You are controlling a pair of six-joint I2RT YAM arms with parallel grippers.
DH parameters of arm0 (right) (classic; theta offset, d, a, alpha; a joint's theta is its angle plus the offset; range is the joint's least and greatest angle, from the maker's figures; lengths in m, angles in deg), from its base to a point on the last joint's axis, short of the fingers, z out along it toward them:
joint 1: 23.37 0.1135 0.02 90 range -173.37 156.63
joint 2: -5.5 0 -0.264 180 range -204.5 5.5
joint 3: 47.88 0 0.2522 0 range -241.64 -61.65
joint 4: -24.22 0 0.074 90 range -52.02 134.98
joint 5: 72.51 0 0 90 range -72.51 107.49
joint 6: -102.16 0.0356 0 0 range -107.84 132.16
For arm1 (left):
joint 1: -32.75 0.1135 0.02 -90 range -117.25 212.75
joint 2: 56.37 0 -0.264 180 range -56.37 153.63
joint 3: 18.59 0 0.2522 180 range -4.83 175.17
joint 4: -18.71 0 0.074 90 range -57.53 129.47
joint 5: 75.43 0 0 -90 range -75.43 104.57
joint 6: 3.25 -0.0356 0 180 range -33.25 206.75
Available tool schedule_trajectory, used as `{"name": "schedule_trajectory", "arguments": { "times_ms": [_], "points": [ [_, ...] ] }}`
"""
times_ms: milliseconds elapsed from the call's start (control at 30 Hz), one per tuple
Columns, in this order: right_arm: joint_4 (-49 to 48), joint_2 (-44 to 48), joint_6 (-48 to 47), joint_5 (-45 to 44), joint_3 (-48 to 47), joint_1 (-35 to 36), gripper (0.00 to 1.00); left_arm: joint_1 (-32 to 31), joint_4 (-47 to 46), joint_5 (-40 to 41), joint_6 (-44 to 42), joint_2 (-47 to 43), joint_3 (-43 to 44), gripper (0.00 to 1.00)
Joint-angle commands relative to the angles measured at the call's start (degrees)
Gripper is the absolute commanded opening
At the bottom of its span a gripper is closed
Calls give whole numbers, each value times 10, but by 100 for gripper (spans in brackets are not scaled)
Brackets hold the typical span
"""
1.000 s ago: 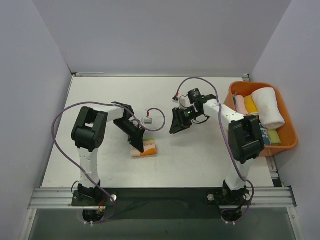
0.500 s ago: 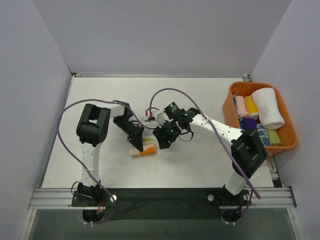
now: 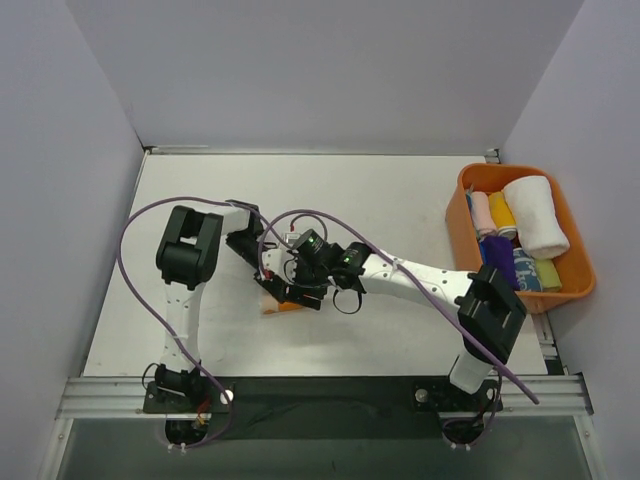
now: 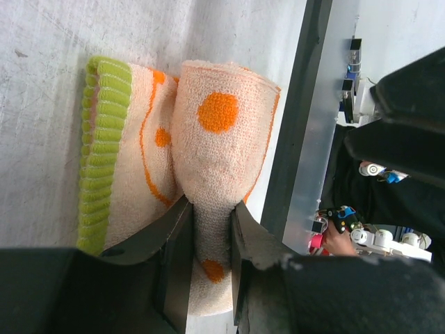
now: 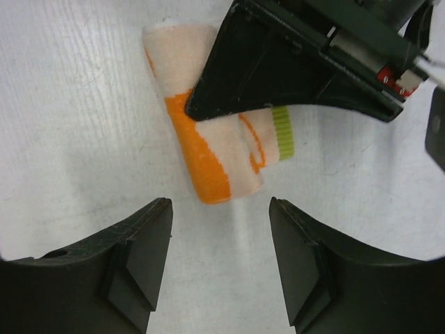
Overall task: Roll the towels
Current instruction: Roll the towel
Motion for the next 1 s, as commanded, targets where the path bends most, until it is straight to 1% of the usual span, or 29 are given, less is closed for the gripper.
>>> {"name": "schedule_trajectory", "arguments": {
  "times_ms": [0, 267, 367, 433, 467, 500, 533, 567, 600, 633, 700, 833, 867, 967],
  "points": [
    [-55, -25, -65, -27, 13, 8, 59, 4, -63, 80, -56, 29, 8, 14],
    [-79, -92, -89, 23, 12, 11, 57, 8, -61, 77, -55, 32, 11, 18],
    [-85, -109, -97, 34, 19, 11, 52, 8, -59, 77, -54, 33, 12, 20],
    [-83, -117, -99, 42, 23, 11, 40, 10, -60, 76, -57, 31, 11, 22],
    [-73, -122, -100, 46, 23, 11, 33, 11, -59, 75, -59, 30, 10, 25],
    [-65, -124, -100, 58, 23, 11, 22, 12, -61, 73, -63, 27, 8, 27],
    [-56, -127, -97, 64, 18, 11, 17, 14, -62, 71, -64, 24, 5, 29],
    [-30, -133, -92, 70, 13, 10, 12, 16, -66, 69, -65, 20, 3, 33],
    [-12, -138, -89, 78, 8, 10, 2, 19, -77, 67, -65, 5, -1, 44],
    [6, -141, -85, 91, 4, 10, 0, 32, -86, 63, -64, -5, -13, 48],
    [49, -148, -66, 104, -5, 10, 0, 50, -106, 50, -63, -42, -22, 54],
    [118, -168, -27, 129, -28, 7, 0, 106, -132, 9, -57, -107, -37, 58],
    [142, -179, -18, 140, -32, 3, 0, 129, -135, 2, -56, -121, -43, 59],
    [181, -207, 8, 175, -57, -11, 0, 169, -154, -20, -57, -179, -57, 61]
  ]
}}
